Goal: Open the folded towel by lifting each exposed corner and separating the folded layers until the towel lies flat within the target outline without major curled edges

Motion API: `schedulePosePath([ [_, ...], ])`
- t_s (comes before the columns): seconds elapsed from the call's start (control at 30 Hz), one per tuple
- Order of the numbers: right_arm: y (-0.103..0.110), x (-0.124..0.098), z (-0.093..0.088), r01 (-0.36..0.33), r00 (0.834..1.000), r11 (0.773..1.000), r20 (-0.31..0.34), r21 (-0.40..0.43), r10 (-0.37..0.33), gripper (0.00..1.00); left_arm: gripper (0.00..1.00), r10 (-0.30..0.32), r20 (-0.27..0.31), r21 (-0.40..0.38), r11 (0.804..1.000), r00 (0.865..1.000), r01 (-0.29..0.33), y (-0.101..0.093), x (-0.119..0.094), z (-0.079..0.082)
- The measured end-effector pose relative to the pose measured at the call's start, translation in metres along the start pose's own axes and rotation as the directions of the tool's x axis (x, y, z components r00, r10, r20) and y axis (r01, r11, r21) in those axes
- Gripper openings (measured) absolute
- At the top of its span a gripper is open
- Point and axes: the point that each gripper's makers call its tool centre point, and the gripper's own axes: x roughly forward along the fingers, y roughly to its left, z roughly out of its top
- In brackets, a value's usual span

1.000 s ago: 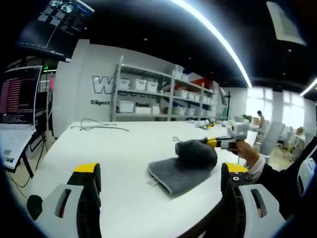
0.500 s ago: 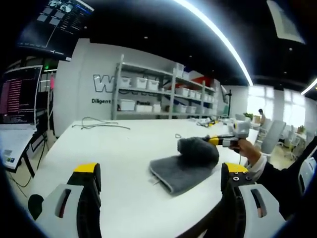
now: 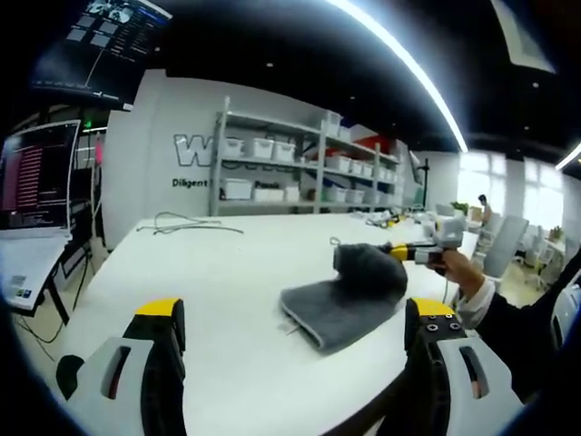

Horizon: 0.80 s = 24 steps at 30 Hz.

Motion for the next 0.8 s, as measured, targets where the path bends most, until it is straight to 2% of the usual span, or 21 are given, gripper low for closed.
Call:
schedulePosePath([
  [0.8,-0.0032,-0.0058,-0.0029,0.023,1.000,1.000,0.007,0.010,-0.023,0.04,0.98,0.018,-0.009,0.023,1.000,1.000,-0.017,0.0047,-0.0022,-0.0009],
])
